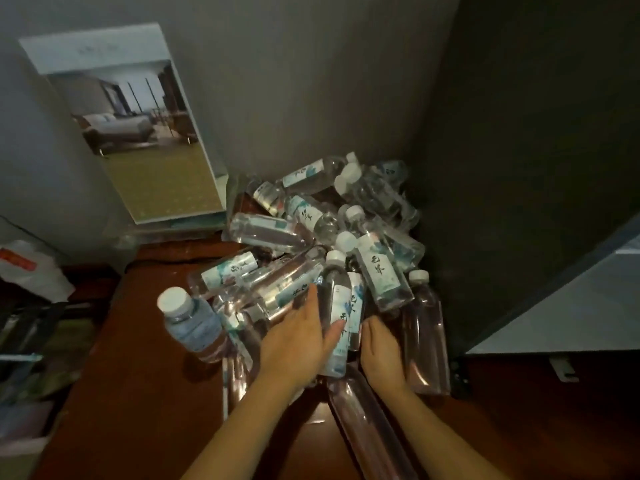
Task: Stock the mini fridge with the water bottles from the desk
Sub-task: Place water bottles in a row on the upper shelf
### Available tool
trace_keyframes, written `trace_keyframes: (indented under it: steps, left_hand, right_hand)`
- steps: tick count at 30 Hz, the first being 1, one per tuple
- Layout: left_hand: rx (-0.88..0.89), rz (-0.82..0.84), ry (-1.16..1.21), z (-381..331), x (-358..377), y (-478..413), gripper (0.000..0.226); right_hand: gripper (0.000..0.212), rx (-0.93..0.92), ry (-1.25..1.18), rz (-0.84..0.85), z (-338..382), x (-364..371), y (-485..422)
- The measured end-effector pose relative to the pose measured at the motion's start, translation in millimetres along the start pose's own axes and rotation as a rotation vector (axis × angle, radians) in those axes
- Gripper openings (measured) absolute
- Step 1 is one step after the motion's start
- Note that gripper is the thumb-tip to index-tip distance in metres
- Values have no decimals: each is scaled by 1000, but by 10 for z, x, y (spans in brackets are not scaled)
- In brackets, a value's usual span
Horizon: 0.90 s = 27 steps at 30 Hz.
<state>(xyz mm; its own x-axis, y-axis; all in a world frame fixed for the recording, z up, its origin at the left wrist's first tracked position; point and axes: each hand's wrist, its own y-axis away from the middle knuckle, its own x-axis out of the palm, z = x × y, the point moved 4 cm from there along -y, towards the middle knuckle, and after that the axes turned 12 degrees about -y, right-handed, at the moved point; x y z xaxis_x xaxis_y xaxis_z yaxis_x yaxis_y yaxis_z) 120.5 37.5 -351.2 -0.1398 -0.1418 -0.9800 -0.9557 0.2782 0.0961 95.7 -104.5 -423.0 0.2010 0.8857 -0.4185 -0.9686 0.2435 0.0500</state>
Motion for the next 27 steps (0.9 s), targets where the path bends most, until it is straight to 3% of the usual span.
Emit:
trace_keyframes:
  steps: [4, 8, 10, 16, 19, 22, 27]
  left_hand:
    - [31, 28, 47, -13, 123, -55, 73]
    - [-51, 21, 181, 1, 201, -88, 73]
    - [-100, 8, 293, -45, 252, -95, 84]
    - [-314, -276, 561, -444, 283, 388, 100]
    - [-256, -458, 737, -736, 186, 640, 104]
    - [-103, -606, 754, -1215, 9, 804, 102]
    - [275, -778, 759, -2241, -204, 832, 110]
  right_hand:
    - [21, -119, -122, -43, -215, 15, -98]
    - [17, -315, -237, -55, -147, -64, 39]
    - [20, -308, -362, -14, -93, -86, 52]
    - [28, -44, -695, 502, 252, -236, 278]
    - [40, -153, -699, 626, 371, -651, 536]
    - [53, -294, -757, 640, 459, -1184, 757]
    - [58, -497, -778, 432, 419, -2174, 940]
